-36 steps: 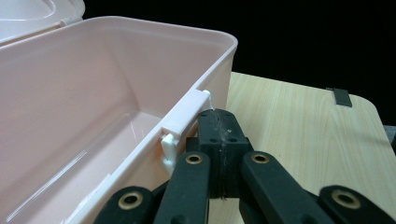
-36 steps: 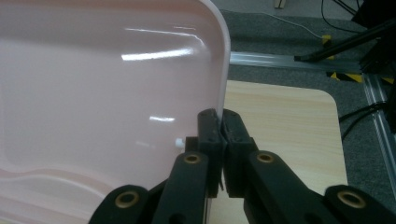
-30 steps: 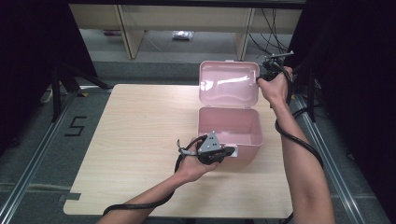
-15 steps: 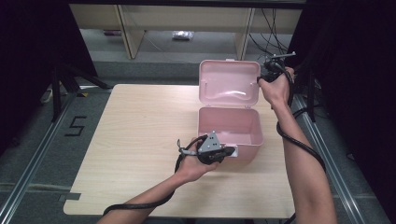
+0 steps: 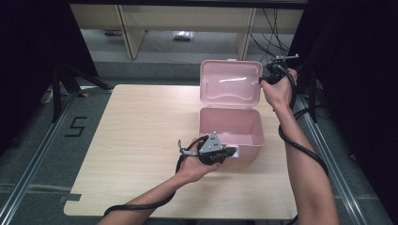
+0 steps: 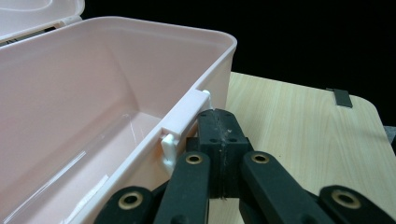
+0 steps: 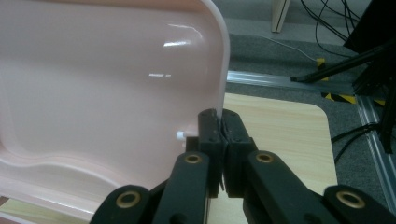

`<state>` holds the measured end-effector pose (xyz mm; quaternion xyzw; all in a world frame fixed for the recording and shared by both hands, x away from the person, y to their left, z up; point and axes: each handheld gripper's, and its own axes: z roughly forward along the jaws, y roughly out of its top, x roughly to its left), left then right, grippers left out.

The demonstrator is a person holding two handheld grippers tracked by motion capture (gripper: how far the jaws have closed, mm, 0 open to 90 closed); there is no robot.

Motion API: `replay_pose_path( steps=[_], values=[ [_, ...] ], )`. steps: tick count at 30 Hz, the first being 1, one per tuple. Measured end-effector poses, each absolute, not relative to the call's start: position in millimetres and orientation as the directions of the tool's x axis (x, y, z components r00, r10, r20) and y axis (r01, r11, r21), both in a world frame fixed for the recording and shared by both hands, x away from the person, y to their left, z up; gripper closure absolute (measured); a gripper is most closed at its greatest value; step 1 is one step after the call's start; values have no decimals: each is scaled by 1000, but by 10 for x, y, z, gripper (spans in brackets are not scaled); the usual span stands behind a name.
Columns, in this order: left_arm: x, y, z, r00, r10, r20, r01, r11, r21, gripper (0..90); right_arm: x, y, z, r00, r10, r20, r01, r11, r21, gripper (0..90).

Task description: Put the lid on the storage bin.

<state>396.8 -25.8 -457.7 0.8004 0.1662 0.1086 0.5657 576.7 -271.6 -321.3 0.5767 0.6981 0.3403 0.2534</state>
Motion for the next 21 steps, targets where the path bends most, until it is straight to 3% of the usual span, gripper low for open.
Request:
replay_pose_path(
  steps=[19,20,21],
  values=[
    [3970,-260,-4574,921,389,-13,144,-309,940,899,5621,-2696,-3204,-196,980,37,596,89,798,896],
    [3970,-260,-4574,921,389,-12,143,-309,940,899,5623,-2722,-3203,-219,976,2,577,128,807,896],
    [3970,-260,-4573,921,389,-13,144,-309,940,899,5613,-2695,-3205,-201,979,33,582,92,808,896]
  ],
)
